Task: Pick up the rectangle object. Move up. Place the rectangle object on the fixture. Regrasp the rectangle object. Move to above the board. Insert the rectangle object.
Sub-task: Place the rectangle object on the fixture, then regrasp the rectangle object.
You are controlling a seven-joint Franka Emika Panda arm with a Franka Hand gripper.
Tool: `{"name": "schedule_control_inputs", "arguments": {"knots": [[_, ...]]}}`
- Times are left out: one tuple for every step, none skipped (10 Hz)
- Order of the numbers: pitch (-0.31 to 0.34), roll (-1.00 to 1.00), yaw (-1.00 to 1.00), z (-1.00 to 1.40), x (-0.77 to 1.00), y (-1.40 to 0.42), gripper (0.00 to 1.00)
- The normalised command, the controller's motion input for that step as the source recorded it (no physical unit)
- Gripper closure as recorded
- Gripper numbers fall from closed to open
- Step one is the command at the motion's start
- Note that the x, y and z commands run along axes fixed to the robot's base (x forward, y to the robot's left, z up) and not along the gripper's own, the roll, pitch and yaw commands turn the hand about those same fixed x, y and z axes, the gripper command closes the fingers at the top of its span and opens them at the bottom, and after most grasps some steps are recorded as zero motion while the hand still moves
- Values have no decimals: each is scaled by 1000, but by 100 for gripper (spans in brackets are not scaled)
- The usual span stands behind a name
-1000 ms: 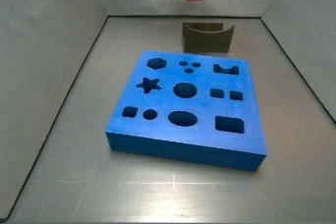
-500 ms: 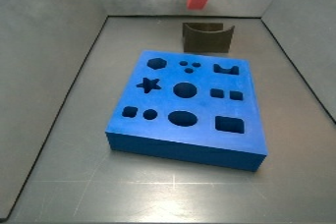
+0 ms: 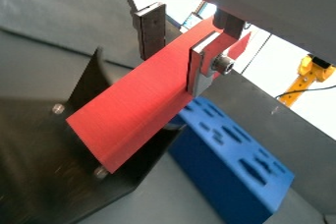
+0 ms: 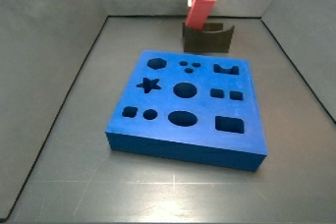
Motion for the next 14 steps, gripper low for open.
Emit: {"name": "schedule_control_inputs", "arguments": {"knots": [[17, -218, -238, -1000, 507, 136, 100], [-26, -186, -200, -914, 524, 130, 100], [-46, -187, -173, -742, 478, 108, 100], [-48, -169, -128, -620, 395, 79, 100], [-51, -166, -102, -585, 333, 55, 100], [-39, -173, -75, -562, 250, 41, 100], [-28, -172, -66, -558, 222, 36, 100], [0, 0, 0, 0, 0, 0, 0], [-44, -21, -63, 1000, 0, 0, 0], [-34, -8, -46, 1000, -11, 3, 0], [-29, 4, -31, 1000, -20, 2, 0], [-16, 29, -3, 1000, -30, -2, 0], [-5, 38, 10, 1000, -39, -2, 0], [7, 48, 16, 948, -48, -1, 0]]}}
